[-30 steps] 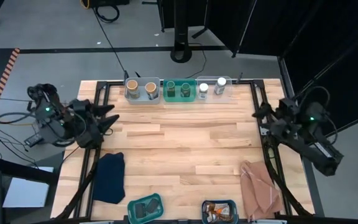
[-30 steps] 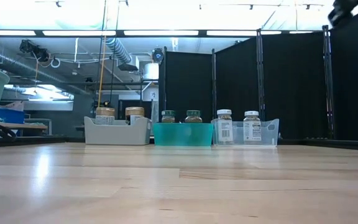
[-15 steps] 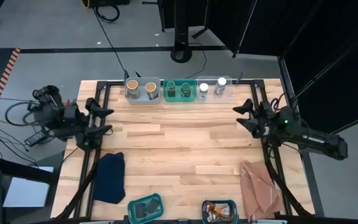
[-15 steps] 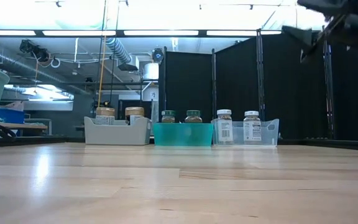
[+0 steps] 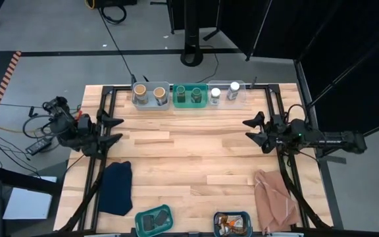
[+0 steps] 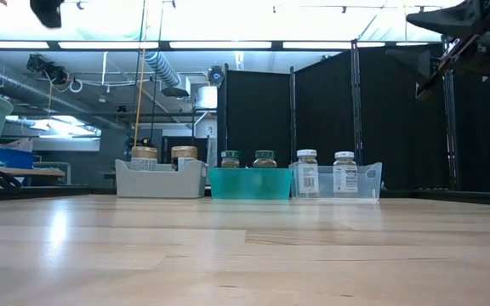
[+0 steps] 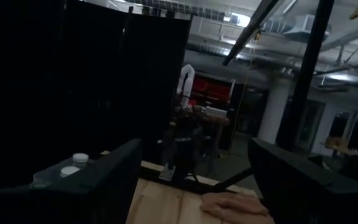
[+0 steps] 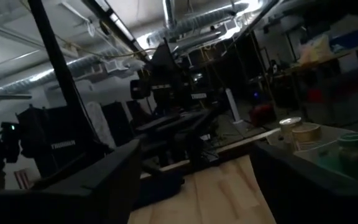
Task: Sort spices by type
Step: Return to Home Position
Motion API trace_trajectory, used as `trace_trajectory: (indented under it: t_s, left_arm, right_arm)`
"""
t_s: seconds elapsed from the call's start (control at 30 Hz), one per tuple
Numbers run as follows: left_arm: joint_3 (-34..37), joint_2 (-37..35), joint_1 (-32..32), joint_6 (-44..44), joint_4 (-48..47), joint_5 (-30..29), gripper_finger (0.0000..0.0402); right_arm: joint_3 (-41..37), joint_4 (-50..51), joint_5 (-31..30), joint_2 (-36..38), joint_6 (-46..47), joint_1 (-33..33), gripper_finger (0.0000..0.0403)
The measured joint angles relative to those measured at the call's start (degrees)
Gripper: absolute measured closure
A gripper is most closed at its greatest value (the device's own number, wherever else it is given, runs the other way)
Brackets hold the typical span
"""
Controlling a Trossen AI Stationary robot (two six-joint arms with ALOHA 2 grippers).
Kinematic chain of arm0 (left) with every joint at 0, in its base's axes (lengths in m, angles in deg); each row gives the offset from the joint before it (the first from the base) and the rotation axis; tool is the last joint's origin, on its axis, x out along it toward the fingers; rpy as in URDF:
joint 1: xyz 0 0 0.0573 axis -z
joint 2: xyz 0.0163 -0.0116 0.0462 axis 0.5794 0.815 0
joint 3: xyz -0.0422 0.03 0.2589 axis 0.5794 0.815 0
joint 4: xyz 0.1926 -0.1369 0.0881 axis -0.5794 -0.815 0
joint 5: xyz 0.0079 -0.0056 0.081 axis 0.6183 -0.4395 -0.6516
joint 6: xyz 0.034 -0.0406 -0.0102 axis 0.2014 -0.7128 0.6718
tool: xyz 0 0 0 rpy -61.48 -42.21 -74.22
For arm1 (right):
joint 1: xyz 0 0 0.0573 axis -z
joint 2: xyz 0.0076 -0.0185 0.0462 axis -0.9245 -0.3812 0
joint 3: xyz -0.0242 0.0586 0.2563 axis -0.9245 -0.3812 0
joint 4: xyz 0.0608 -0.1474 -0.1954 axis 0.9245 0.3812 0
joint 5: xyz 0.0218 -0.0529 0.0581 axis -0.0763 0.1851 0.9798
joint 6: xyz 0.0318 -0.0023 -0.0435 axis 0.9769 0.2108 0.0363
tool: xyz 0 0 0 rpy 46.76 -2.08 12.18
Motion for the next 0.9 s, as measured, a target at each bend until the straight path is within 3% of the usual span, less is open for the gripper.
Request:
trace_trajectory:
  t_s: [0.23,0.33,0.53,0.63,0.9]
  left_arm:
    - [8.44,-11.69,0.0,-0.73,1.52,0.29,0.0101]
    - [11.62,-11.57,-0.08,-1.77,4.91,2.61,0.0101]
    - [20.94,-11.53,-0.26,-12.92,12.75,11.08,0.0101]
    - [20.73,-11.09,-0.24,-17.11,7.92,11.41,0.0101]
    - [20.86,-11.15,-0.26,-17.84,8.63,10.45,0.0101]
  right_arm:
    - [0.0,1.11,-2.91,0.01,0.86,-1.7,0.01]
    - [0.0,3.2,-2.76,-0.37,1.28,-2.3,0.0097]
    - [0.0,8.62,-2.82,-1.67,0.04,-3.72,0.0098]
    - [0.0,8.91,-2.94,-2.63,-1.49,-4.14,0.01]
    - [0.0,11.38,-3.91,-6.62,-3.42,-4.18,0.0098]
